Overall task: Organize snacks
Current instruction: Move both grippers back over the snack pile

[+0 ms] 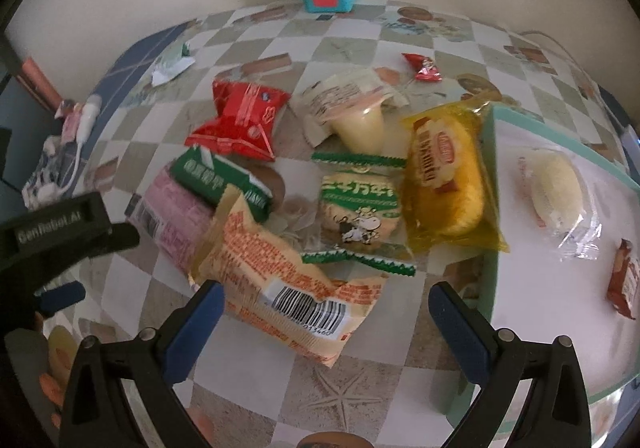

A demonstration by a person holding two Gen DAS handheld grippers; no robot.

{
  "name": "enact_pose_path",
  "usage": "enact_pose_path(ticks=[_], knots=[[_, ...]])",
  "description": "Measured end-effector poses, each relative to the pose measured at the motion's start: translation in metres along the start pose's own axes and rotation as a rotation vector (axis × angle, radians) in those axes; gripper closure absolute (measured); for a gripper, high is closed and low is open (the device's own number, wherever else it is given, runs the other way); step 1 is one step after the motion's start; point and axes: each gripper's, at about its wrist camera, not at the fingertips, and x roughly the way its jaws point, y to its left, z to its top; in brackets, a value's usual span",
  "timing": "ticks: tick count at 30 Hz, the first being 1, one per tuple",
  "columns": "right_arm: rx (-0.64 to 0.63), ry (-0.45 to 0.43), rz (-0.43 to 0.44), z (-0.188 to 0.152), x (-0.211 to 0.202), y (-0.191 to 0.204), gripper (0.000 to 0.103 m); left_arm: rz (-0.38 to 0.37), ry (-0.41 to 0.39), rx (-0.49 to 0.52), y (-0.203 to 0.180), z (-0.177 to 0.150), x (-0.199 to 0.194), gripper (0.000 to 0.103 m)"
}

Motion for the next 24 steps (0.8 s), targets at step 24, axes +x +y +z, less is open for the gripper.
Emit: enact_pose_path(ticks=[24], knots=[[0.070, -0.014, -0.006, 0.010, 0.011, -0.022, 0.017, -0.044, -0.019, -0.002, -0.008, 0.008, -0.010, 0.006]])
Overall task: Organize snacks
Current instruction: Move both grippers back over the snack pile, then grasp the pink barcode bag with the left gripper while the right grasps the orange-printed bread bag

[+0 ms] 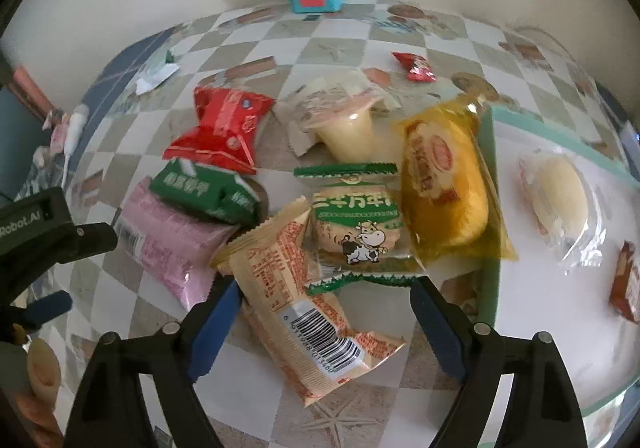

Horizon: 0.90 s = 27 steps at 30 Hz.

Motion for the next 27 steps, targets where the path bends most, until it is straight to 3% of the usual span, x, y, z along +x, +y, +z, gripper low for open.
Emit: enact_pose_path(ticks=[3, 11, 20, 27], knots=[[0.011, 0.003, 0.010, 0.002, 0.001, -0.002, 0.023, -0.031, 0.010, 0.018, -0.011, 0.001, 0.004, 0.006], [0.003, 0.012, 0.020, -0.003, 0.000, 0.001, 0.027, -0.053, 0.027, 0.065, -0.039, 0.003, 0.018, 0.006], [-0.004, 0.024, 0.037, -0.005, -0.004, -0.001, 0.029, 0.031, 0.046, 0.114, -0.043, -0.003, 0.030, 0.006], [-0.001, 0.057, 0.060, -0.011, -0.009, -0.002, 0.034, 0.031, 0.052, 0.100, -0.028, -0.002, 0.027, 0.006]])
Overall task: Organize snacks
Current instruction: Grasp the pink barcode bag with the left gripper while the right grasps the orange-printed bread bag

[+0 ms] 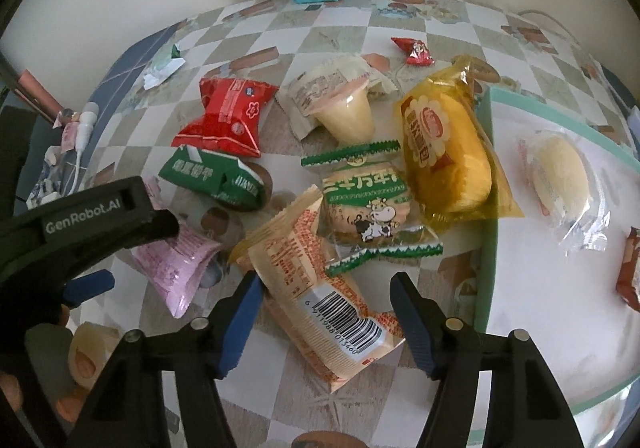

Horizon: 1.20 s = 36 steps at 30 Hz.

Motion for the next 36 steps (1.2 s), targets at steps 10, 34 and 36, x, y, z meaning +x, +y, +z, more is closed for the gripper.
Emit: enact_pose_path(ticks=[10, 34, 36], knots=[[0.001, 0.069, 0.028, -0.010, 0.004, -0.003, 0.034, 0.037, -0.006, 0.113, -0.027, -0.009, 0.005, 0.015], [-0.071, 0.092, -0.122, -0.011, 0.022, 0.015, 0.033, 0.015, -0.002, 0.167, -0.020, -0.023, 0.006, 0.031], [-0.087, 0.093, -0.128, -0.012, 0.023, 0.016, 0.033, 0.015, -0.004, 0.174, -0.023, -0.023, 0.005, 0.033]])
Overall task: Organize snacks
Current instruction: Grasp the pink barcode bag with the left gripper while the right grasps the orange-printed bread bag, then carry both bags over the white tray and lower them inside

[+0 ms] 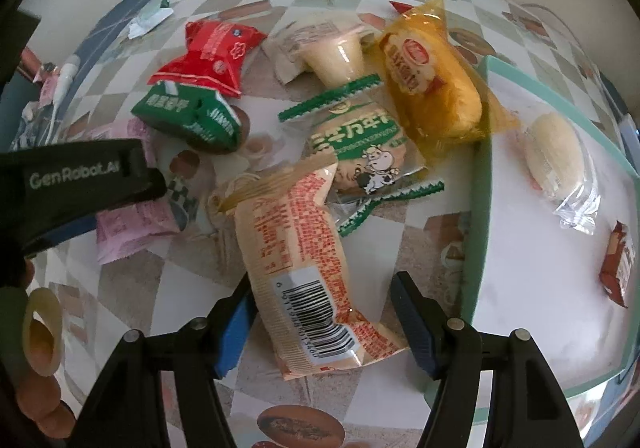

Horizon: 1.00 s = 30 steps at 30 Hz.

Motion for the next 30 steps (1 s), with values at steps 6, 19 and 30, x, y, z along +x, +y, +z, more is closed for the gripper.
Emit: enact_pose_path(ticks=[6, 19, 30], knots=[[-0.008, -0.013, 0.006, -0.004, -0.001, 0.002, 0.046, -0.026, 0.001, 0.018, -0.011, 0.002, -0.002, 0.056], [0.044, -0.070, 0.081, 0.006, -0.027, -0.004, 0.063, -0.061, -0.059, 0.004, -0.012, 0.006, -0.034, 0.061], [0.140, -0.181, 0.135, 0.009, -0.073, -0.030, 0.063, -0.088, -0.215, -0.032, 0.004, 0.003, -0.090, 0.061]])
